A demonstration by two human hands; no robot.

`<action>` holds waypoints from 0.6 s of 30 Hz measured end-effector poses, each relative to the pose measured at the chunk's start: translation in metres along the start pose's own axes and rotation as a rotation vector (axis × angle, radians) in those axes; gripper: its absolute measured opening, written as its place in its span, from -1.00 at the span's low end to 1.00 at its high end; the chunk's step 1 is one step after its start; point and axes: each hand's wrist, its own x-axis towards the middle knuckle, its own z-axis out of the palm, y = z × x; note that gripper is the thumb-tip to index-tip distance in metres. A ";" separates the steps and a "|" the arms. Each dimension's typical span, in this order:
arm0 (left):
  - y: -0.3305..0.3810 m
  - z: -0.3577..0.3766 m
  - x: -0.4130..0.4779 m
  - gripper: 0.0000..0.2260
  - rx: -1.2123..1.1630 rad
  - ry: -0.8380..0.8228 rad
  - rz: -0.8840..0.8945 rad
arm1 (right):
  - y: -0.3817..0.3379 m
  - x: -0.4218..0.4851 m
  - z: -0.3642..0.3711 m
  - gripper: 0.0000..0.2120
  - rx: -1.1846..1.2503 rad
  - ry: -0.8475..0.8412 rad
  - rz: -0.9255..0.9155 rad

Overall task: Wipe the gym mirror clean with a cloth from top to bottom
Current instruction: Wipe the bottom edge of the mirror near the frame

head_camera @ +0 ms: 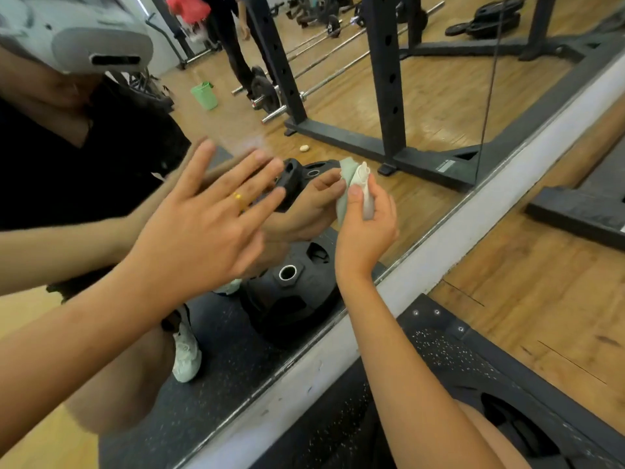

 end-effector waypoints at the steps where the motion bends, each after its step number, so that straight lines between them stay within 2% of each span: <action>1: -0.001 0.004 -0.008 -0.49 0.034 -0.028 0.025 | 0.000 0.000 0.000 -0.69 -0.001 -0.002 -0.001; 8: -0.001 0.015 -0.008 -0.50 0.112 -0.024 0.053 | 0.000 -0.024 0.006 -0.69 0.024 0.024 -0.031; 13: 0.000 0.016 -0.008 -0.50 0.117 -0.019 0.055 | 0.001 -0.027 0.003 -0.73 -0.032 -0.037 -0.204; 18: -0.001 0.016 -0.008 -0.49 0.135 -0.022 0.051 | -0.004 -0.017 0.004 -0.70 0.064 0.045 -0.103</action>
